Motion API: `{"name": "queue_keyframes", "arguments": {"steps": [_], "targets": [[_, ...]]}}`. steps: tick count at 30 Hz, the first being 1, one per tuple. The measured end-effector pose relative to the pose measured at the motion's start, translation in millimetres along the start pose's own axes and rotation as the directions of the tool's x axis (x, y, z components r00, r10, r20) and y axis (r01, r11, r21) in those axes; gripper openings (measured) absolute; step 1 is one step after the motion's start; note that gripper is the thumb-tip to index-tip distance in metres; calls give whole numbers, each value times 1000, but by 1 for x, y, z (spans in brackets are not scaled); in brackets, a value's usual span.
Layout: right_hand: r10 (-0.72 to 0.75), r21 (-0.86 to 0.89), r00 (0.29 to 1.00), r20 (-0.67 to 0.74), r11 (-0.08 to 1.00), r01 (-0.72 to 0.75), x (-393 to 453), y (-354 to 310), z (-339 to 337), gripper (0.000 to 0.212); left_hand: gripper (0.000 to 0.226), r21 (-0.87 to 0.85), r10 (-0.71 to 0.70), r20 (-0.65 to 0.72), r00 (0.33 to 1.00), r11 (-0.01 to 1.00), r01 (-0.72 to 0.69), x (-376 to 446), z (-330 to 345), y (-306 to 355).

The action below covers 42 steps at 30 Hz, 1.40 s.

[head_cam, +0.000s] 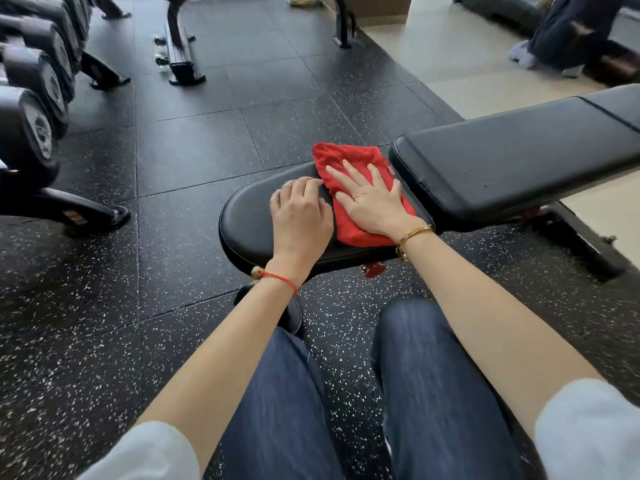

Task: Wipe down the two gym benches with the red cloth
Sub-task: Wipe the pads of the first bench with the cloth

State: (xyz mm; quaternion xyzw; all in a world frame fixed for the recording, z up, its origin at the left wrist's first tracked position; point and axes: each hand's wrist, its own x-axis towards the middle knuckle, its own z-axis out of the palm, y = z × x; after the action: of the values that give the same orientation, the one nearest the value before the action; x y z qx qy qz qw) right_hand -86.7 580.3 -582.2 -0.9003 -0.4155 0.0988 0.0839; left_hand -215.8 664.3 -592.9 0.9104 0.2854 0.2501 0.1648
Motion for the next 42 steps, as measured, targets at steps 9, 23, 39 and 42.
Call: {"name": "queue_keyframes", "arguments": {"steps": [9,23,39,42], "targets": [[-150,47,981,-126,986,157,8,14,-2,51,37,16,-62,-36,997,998,62,5,22,19],[-337,-251,888,-313,931,265,5,93,-36,52,39,64,-146,-104,984,986,153,17,51,75],[-244,-94,970,-18,966,242,68,186,-56,58,46,231,-279,-63,958,930,286,34,113,135],[-277,-135,960,-39,953,270,63,189,-54,59,45,233,-276,-77,958,929,287,34,113,136]]}}
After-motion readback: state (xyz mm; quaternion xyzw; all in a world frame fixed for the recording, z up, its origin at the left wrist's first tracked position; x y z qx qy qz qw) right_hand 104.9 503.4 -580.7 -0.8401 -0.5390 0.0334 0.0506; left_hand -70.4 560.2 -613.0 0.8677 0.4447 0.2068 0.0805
